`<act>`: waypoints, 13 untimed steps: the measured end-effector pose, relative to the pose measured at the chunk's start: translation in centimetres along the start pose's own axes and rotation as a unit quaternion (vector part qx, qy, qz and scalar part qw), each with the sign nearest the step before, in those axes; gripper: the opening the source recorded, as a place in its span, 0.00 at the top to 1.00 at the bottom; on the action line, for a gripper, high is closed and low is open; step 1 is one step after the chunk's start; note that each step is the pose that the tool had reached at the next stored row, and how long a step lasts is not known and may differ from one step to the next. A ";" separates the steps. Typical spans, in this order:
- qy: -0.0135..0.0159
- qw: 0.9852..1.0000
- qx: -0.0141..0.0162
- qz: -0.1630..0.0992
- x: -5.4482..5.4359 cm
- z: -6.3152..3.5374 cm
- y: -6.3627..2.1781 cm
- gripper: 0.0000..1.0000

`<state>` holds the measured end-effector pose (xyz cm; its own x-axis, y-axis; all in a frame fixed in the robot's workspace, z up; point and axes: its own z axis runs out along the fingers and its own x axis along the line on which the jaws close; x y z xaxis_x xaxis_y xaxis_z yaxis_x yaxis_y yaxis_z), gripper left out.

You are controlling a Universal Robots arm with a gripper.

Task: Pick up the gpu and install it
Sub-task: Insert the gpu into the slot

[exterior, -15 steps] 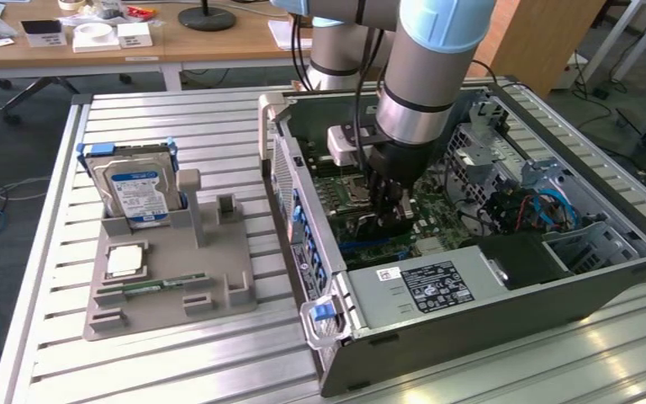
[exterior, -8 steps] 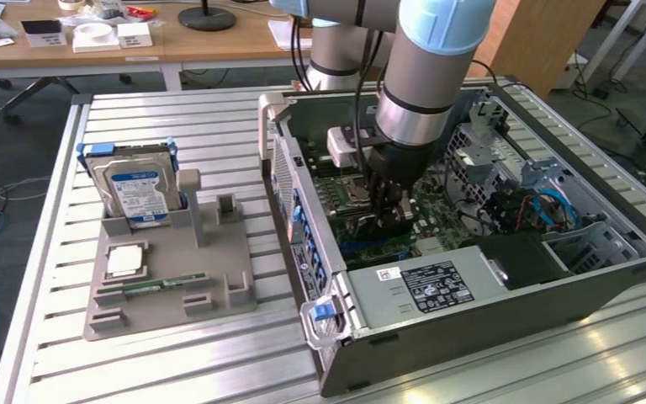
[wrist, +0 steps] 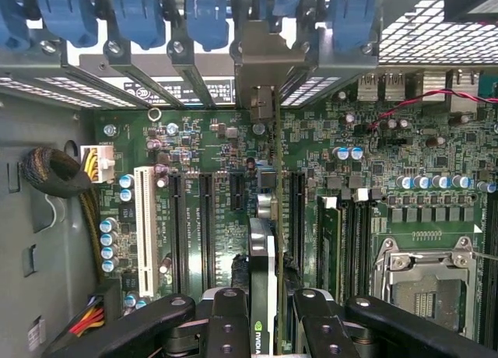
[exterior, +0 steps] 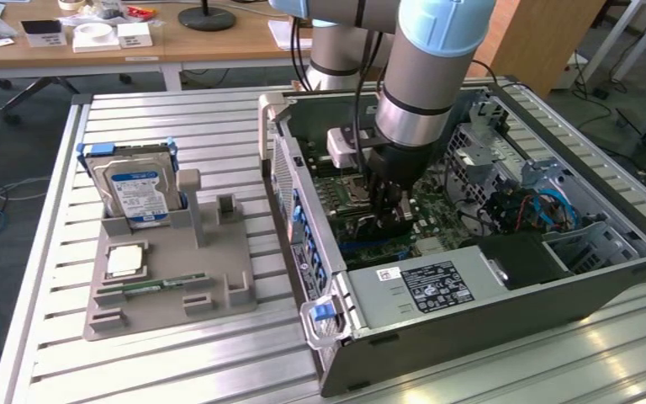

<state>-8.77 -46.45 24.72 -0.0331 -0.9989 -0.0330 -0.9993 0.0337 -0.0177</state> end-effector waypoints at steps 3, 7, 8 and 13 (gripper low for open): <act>-0.001 1.000 0.000 0.000 0.0 0.01 0.00 0.73; -0.001 1.000 0.000 0.000 0.0 0.01 -0.02 0.73; -0.001 1.000 0.000 0.000 0.0 0.01 -0.02 0.73; -0.001 1.000 0.000 0.000 0.0 0.11 -0.08 0.73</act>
<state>-8.68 -46.44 24.61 -0.0331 -0.9989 -0.0343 -0.9993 0.0338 -0.0178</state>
